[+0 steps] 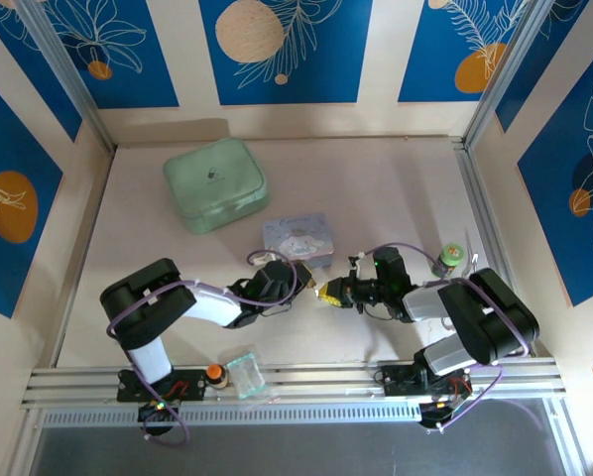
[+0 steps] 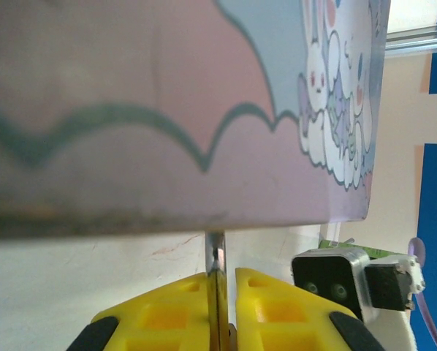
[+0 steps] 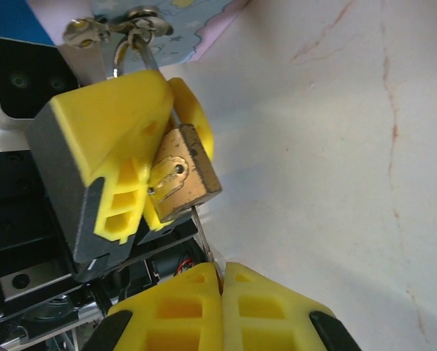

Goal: Unlock a padlock with a key

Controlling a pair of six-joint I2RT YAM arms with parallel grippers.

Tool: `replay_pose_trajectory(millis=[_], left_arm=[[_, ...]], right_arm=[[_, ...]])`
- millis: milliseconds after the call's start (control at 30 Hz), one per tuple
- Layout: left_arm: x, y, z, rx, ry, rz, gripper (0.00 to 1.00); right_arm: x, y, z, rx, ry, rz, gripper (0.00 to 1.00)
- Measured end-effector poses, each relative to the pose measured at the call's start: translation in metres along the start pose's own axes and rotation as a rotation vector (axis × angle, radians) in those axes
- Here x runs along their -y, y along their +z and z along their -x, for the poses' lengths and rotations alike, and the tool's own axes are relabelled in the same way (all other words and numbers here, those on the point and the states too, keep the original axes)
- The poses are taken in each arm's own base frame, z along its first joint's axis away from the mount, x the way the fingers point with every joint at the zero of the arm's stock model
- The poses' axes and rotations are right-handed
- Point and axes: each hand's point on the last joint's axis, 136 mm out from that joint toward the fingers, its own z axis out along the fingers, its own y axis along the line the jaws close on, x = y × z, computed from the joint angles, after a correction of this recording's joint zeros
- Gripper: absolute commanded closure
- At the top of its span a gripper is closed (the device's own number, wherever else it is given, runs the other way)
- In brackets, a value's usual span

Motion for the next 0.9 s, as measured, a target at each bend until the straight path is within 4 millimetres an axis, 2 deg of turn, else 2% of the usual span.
replay_pose_trajectory(millis=[633,900], left_arm=[[-0.001,-0.001,0.003,0.014,-0.013,-0.008,1.0],[-0.001,-0.001,0.006,0.028,-0.021,-0.01,1.0]], right_arm=[[-0.003,-0.001,0.01,0.034,0.01,0.054,1.0],[-0.003,0.005,0.009,0.028,0.015,0.065,1.0]])
